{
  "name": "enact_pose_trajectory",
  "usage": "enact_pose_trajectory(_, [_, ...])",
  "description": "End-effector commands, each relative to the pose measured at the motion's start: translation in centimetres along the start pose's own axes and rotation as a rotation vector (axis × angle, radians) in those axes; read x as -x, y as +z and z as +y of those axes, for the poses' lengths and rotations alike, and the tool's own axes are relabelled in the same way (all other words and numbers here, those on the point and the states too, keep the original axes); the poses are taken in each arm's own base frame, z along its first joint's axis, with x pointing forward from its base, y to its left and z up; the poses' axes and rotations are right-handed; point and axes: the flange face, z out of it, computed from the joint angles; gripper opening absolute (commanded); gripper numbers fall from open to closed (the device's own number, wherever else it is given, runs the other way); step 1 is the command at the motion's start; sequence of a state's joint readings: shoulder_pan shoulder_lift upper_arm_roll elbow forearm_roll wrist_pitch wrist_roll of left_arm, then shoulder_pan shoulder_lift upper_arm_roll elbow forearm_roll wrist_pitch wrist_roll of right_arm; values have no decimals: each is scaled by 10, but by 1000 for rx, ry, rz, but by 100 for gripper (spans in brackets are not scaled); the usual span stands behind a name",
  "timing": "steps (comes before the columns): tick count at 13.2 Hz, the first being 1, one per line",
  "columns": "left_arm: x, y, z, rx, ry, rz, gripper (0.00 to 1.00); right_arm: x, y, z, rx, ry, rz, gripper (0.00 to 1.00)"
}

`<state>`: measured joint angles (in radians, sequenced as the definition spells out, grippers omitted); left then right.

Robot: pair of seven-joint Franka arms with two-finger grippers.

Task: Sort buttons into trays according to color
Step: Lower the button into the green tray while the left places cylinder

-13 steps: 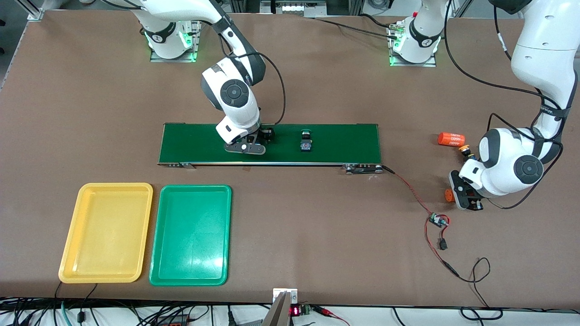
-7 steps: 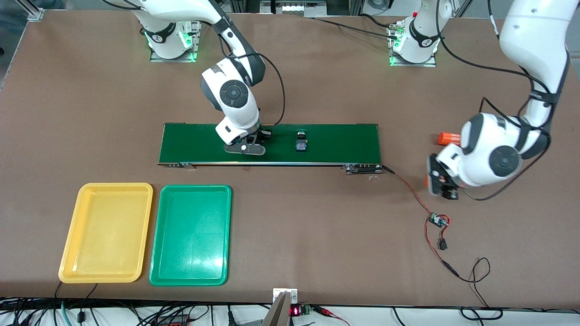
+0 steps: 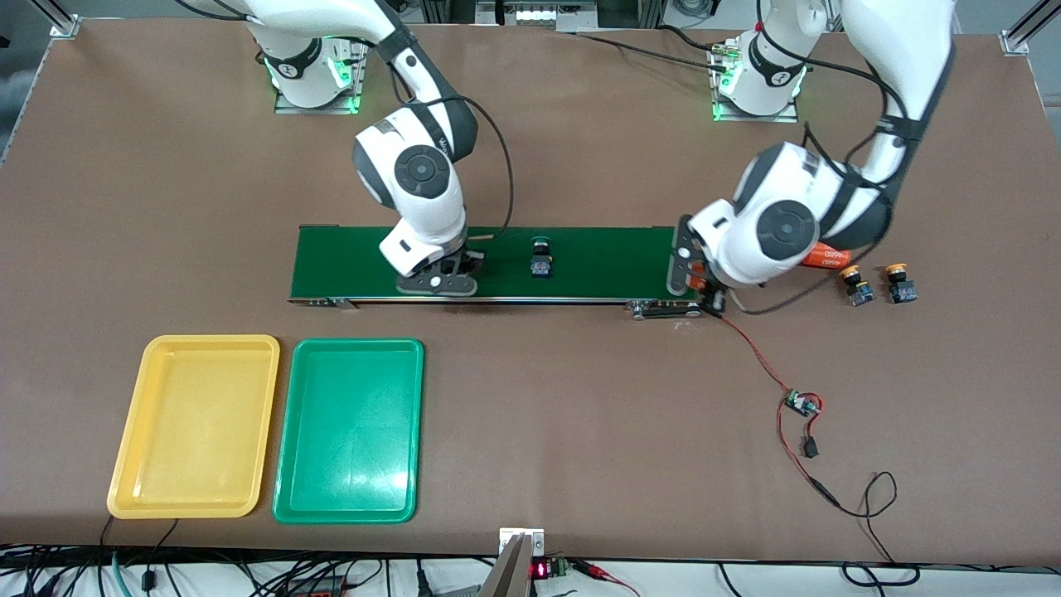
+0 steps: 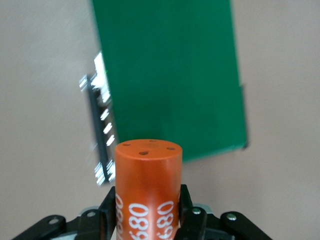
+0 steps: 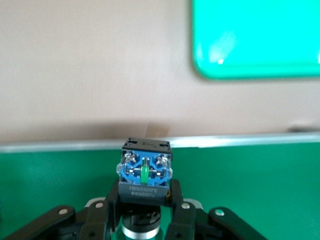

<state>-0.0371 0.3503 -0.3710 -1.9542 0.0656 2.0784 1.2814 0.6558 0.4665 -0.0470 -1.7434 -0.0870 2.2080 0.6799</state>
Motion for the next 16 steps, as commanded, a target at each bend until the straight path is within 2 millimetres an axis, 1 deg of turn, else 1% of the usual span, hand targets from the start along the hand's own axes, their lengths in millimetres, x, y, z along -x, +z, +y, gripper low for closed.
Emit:
enact_pose_trajectory(1, [-22,-1,39,19,-29,5,0,-55,-41,35,36,-51,70,0])
enact_pose_trajectory(2, [-31,1,43,21,-52,-1,0,-72,-42,52,50,-74,87,0])
enact_pose_trajectory(3, [-42,7,48,16,-71,-3,0,-90,-38,75,53,-72,91,0])
enact_pose_trajectory(4, [-48,20,52,-4,-79,3,0,-111,-33,101,50,-42,97,0])
enact_pose_trajectory(5, [-47,34,55,-26,-86,14,0,-131,-33,115,44,-24,114,0])
enact_pose_trajectory(6, [-47,44,54,-32,-85,21,0,-144,-31,122,43,-20,126,0])
enact_pose_trajectory(8, [-48,50,53,-28,-83,23,0,-165,-10,142,46,-7,138,0])
enact_pose_trajectory(9, [-51,56,52,-22,-76,22,0,-171,1,144,38,-10,160,0])
enact_pose_trajectory(10, [-54,57,50,-36,-69,27,0,-176,14,151,34,-2,175,0])
enact_pose_trajectory(12, [-58,63,47,-47,-74,39,8,-182,39,158,29,-10,197,2])
enact_pose_trajectory(13, [-61,62,46,-63,-84,47,22,-182,49,157,35,-29,191,2])
enact_pose_trajectory(14, [-61,59,44,-82,-85,54,30,-181,60,159,41,-48,178,3])
enact_pose_trajectory(15, [-62,56,43,-87,-89,57,60,-181,68,164,44,-46,168,4])
enact_pose_trajectory(16, [-61,47,39,-104,-78,59,100,-183,71,172,43,-33,162,4])
